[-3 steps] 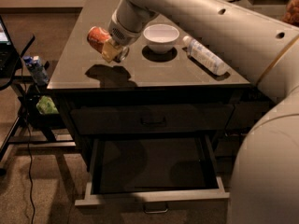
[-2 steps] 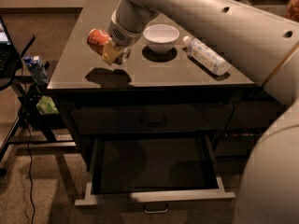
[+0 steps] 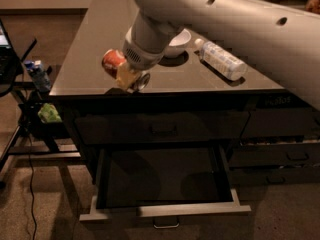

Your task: Place coke can into middle drawer

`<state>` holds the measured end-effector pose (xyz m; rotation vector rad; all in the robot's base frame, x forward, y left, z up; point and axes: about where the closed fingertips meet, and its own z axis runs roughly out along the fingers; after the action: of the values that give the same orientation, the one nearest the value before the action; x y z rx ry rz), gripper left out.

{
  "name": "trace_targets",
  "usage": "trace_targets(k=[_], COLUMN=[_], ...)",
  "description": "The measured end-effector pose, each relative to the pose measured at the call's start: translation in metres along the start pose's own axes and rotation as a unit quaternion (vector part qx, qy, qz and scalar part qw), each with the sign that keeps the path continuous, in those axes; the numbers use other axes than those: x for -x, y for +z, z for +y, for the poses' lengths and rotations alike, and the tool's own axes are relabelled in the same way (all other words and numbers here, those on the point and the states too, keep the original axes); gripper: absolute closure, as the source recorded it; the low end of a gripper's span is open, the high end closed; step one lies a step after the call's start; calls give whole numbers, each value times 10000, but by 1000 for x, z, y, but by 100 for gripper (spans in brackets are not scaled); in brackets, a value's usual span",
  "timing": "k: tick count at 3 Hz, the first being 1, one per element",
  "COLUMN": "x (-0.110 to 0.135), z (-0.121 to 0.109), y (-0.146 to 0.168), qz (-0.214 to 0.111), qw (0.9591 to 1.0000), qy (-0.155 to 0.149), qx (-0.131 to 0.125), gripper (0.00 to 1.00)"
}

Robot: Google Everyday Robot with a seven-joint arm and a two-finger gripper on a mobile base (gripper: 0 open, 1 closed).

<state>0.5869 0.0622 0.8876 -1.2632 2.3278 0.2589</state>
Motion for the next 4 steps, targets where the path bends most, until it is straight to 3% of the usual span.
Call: trace_targets(k=[1,2,3,4], x=[-36,-36,-63,-103], z=[26,26,45,74], y=[-10,-10,-6,0], qz=[144,144,259,425], qw=[9994,9994,9976,9923], qy=[316,316,594,1076], qx=[66,66,231,445], gripper=[100,100,100,100])
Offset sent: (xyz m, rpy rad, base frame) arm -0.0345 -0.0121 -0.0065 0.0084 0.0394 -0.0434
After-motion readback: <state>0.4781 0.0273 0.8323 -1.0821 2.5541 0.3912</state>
